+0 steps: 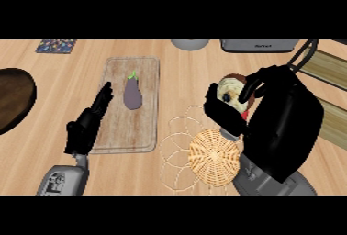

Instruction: Pick the cupcake from the placemat and place it in the tiered shelf

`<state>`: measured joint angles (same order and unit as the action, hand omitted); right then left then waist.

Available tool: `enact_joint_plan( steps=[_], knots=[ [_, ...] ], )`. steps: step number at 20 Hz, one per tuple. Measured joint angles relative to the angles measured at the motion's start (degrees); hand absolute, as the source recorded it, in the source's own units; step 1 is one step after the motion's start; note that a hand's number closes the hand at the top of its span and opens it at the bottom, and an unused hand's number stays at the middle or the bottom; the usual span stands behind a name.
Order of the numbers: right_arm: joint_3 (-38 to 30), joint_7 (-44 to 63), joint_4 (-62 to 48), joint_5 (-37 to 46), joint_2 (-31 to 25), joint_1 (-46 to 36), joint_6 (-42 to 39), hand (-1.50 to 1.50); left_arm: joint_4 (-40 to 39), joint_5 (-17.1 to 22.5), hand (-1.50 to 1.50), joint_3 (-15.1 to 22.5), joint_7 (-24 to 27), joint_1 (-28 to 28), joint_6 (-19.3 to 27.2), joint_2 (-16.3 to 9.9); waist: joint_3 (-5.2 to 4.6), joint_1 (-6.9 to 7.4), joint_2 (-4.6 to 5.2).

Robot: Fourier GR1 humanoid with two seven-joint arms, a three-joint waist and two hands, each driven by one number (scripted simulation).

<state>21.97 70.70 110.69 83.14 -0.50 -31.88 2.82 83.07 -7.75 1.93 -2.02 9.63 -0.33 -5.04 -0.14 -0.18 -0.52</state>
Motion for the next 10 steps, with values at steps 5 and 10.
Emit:
enact_joint_plan(
  steps=[5,10],
  knots=[
    [-5.3,-1.1,0.9,5.1,0.1,-5.8,-4.7,1.5,-0.2,-0.5,0.0,0.6,0.9,-0.6,0.3,0.6,0.0,-0.06,0.05],
    [-12.7,-4.4,2.1,8.1,0.2,-11.1,-10.6,1.5,0.8,-0.5,0.0,0.5,0.5,-1.4,0.3,0.4,0.04,-0.14,0.03]
  ],
)
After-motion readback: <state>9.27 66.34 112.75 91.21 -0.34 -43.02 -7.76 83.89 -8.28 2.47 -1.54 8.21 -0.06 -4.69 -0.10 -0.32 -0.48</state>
